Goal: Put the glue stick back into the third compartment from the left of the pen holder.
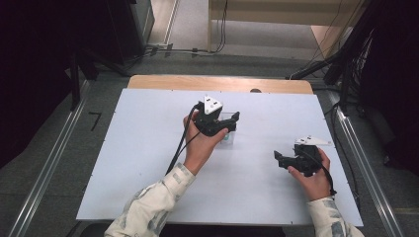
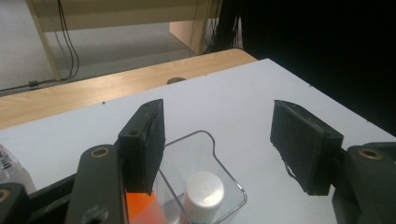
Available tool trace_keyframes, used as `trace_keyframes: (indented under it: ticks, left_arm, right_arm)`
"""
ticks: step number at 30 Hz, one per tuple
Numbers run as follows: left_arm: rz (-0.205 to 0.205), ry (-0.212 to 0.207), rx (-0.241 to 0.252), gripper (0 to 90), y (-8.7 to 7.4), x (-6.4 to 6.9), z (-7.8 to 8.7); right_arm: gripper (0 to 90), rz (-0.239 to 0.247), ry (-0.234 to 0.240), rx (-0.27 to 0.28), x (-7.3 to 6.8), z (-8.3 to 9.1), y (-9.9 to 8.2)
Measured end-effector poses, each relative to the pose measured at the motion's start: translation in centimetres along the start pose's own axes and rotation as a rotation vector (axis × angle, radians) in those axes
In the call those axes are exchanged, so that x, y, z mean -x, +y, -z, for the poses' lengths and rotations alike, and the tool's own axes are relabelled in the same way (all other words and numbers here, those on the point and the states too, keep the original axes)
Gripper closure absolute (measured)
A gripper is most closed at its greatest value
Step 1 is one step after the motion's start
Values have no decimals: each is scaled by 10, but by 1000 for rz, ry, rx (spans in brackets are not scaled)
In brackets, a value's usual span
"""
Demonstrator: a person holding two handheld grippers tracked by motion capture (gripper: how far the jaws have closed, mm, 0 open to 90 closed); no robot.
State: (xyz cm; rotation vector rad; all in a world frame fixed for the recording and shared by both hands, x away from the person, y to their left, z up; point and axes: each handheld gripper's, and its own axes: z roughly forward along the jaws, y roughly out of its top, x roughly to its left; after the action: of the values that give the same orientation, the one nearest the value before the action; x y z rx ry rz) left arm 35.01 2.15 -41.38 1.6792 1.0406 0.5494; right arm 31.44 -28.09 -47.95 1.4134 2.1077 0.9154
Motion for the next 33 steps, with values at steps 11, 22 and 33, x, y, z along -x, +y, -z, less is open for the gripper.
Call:
trace_keyframes:
  ticks: [11,22,33]
  left_arm:
    - [4,2,-13,301,-5,-3,13]
    - [1,23,-3,273,-16,-11,31]
    - [19,51,3,254,-32,-26,54]
  right_arm:
    - [168,-5,-2,-2,0,0,0]
    - [168,-8,-4,-4,0,0,0]
    - [166,-9,-7,-4,-1,0,0]
